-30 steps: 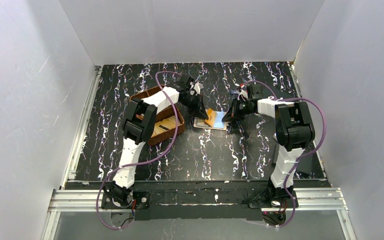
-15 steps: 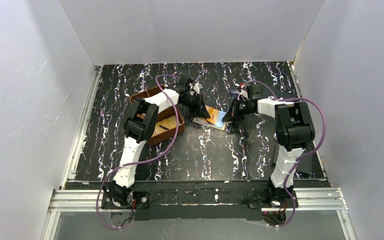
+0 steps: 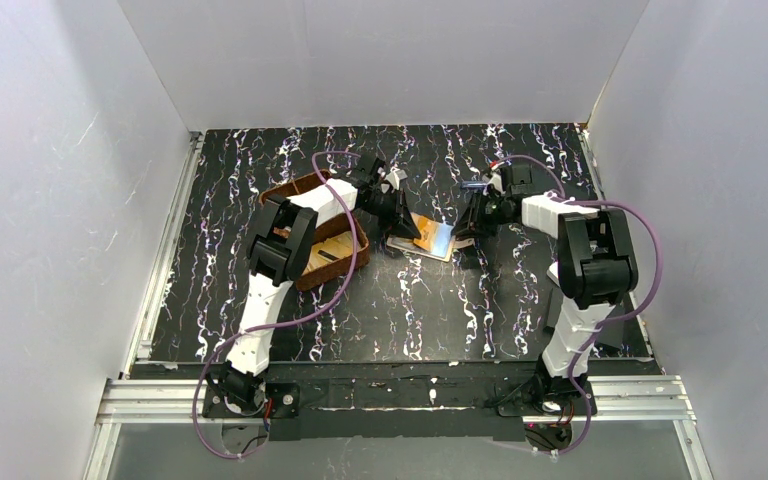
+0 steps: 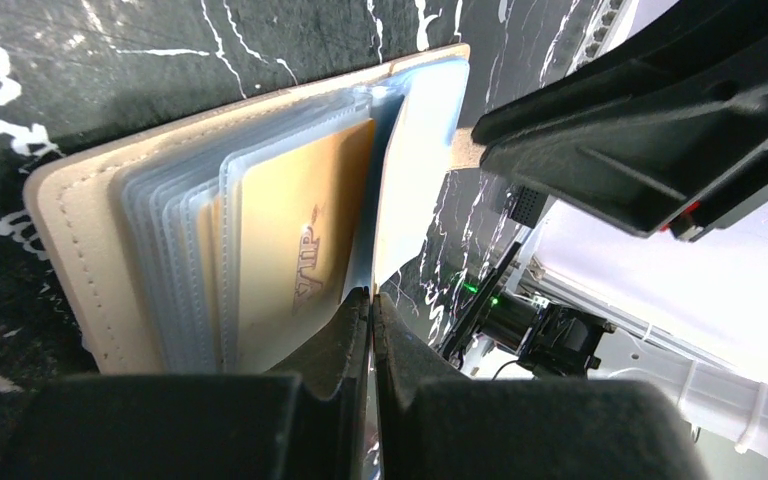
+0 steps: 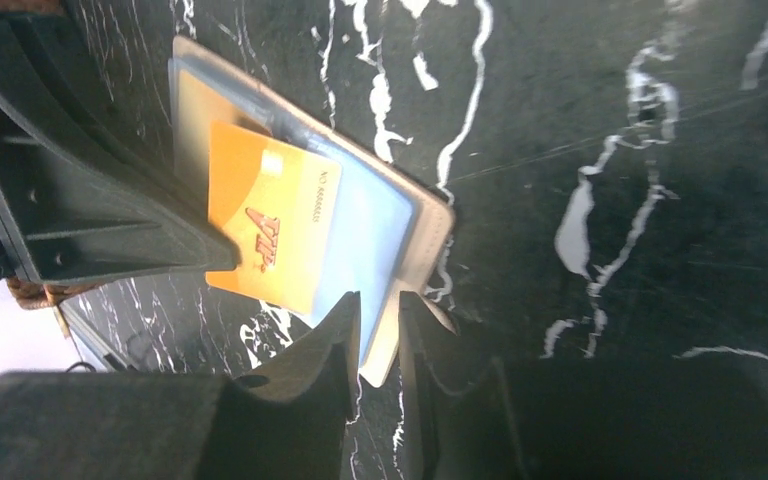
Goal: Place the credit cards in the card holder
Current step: Insert the credit card into the card holder.
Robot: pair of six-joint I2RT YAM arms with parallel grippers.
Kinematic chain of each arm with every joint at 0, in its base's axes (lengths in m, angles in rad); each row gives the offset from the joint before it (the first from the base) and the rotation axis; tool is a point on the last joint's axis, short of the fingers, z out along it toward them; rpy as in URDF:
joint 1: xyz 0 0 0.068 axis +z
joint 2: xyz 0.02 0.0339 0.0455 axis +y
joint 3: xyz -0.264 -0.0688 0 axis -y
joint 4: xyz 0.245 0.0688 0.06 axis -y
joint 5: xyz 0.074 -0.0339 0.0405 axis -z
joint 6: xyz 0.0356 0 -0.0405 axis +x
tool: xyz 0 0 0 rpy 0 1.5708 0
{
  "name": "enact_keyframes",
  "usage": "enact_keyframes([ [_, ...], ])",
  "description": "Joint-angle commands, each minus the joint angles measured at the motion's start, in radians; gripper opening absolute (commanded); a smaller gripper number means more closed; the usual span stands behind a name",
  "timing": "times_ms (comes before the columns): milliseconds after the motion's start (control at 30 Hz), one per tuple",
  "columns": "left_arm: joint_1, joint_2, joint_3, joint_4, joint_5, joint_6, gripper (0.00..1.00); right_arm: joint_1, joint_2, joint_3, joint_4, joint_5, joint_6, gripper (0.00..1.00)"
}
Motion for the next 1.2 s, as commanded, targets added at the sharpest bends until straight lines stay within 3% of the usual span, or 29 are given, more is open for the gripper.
enact_keyframes([
  [0, -0.009, 0.002, -0.009, -0.014, 0.04, 0.022, 0.0, -0.036, -0.04, -0.024, 0.002, 0.029, 0.015, 0.3],
  [333, -0.04, 0.036, 0.015, 0.012, 0.048, -0.02, 0.0, -0.045, 0.023, -0.047, 0.072, -0.086, 0.053, 0.34],
  [600, -0.058, 0.043, 0.068, -0.048, 0.009, -0.025, 0.0, -0.043, 0.056, -0.062, 0.123, -0.124, 0.08, 0.21],
  [867, -0.059, 0.017, 0.095, -0.15, -0.061, 0.027, 0.35, -0.044, 0.045, -0.056, 0.101, -0.104, 0.059, 0.19],
  [1167, -0.087, -0.008, 0.123, -0.219, -0.202, 0.084, 0.54, -0.043, 0.037, -0.049, 0.085, -0.095, 0.041, 0.18],
])
